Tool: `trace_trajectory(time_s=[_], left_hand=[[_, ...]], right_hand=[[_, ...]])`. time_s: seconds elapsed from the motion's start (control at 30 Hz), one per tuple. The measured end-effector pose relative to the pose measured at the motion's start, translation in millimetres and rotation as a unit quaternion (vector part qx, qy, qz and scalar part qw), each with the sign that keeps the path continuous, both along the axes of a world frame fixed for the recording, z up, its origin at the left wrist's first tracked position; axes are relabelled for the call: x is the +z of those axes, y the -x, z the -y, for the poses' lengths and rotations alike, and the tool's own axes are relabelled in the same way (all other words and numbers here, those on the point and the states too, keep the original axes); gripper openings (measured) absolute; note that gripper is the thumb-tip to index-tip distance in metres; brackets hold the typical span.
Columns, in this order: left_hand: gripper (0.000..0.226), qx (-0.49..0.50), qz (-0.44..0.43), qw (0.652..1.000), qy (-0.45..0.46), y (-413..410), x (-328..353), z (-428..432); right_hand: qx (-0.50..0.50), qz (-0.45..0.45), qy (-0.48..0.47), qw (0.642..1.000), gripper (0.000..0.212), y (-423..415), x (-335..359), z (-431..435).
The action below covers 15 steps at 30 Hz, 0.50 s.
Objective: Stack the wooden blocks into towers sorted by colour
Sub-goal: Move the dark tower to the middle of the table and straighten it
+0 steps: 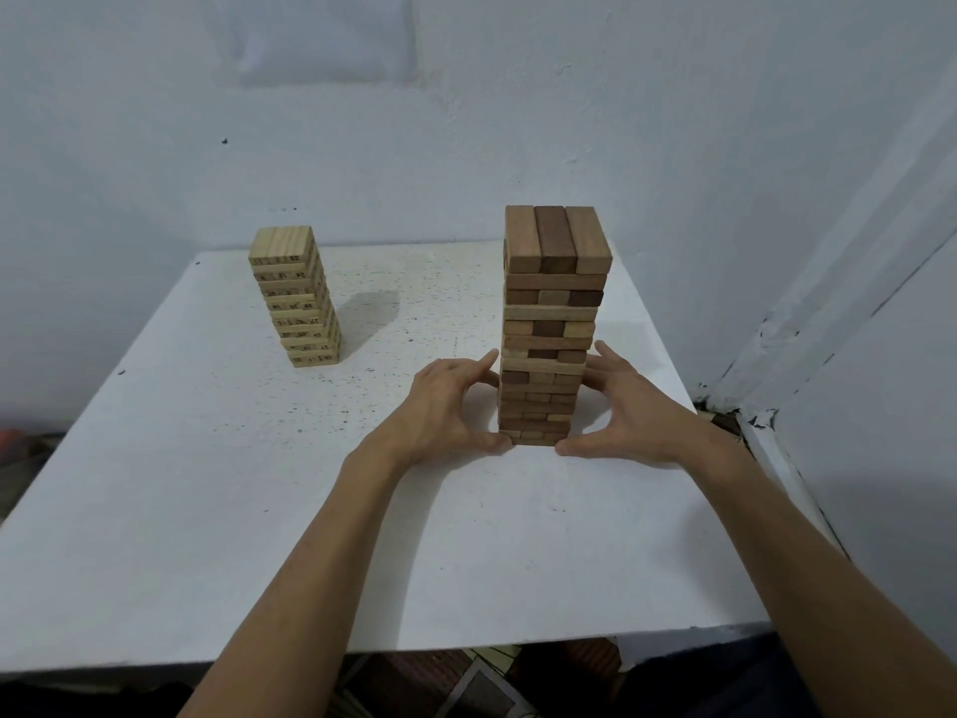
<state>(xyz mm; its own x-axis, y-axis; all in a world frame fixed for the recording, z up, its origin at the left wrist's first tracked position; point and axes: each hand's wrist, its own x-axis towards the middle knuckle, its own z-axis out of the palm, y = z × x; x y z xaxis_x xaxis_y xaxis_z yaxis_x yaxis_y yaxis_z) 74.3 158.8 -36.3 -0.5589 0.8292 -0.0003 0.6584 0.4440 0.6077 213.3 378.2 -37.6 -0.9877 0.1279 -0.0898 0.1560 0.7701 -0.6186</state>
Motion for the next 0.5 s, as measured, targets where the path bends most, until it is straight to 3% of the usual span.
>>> trace_trajectory(time_s=[0.5], left_hand=[[0.084, 0.034, 0.016, 0.999, 0.000, 43, 4, 21]], right_hand=[[0.010, 0.005, -0.001, 1.000, 0.077, 56, 2, 16]])
